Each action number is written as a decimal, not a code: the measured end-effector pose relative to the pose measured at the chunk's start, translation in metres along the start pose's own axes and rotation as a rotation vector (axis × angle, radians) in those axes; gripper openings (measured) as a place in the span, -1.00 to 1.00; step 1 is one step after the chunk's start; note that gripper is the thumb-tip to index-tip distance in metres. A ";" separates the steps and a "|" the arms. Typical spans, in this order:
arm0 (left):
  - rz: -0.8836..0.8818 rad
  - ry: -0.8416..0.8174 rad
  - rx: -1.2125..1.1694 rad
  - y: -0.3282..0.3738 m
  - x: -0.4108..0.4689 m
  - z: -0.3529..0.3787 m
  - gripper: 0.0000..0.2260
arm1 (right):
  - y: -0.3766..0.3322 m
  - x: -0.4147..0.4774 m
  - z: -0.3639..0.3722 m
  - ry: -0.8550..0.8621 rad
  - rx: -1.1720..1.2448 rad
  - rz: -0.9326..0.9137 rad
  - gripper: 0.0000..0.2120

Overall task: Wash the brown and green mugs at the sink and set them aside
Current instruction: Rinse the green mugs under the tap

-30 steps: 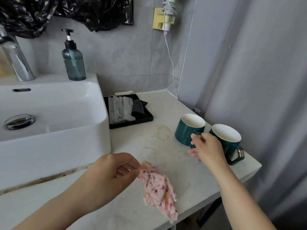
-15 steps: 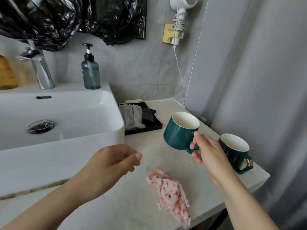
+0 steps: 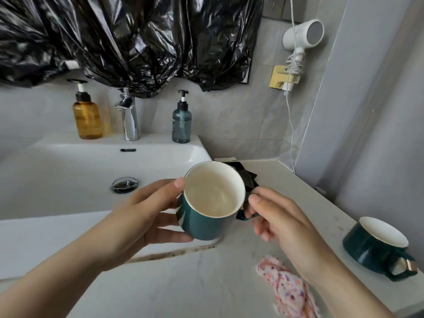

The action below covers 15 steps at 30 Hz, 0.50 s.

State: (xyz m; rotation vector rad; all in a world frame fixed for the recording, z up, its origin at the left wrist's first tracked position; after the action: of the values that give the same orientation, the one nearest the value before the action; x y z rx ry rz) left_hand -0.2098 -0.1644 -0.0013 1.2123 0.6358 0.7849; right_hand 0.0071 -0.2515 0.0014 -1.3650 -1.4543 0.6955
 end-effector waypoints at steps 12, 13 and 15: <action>0.394 0.302 -0.051 0.031 -0.022 -0.091 -0.41 | -0.037 0.080 0.086 -0.100 0.035 -0.120 -0.69; 0.411 0.316 -0.044 0.033 -0.022 -0.097 -0.40 | -0.038 0.088 0.092 -0.115 0.125 -0.044 -0.62; 0.440 0.332 -0.016 0.036 -0.020 -0.109 -0.39 | -0.041 0.105 0.102 -0.226 0.271 0.161 -0.45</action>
State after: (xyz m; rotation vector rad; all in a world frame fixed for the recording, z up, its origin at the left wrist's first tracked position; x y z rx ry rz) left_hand -0.3138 -0.1132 0.0075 1.2346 0.6353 1.3777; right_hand -0.0902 -0.1382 0.0302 -1.2296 -1.3733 1.1389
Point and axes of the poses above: each hand's wrist, its own x-axis towards the middle knuckle, its own z-axis out of the palm, y = z × x, the point moved 1 cm from there along x, towards the middle knuckle, and after that the axes turned 7 degrees about -x, right-handed, at the moved point
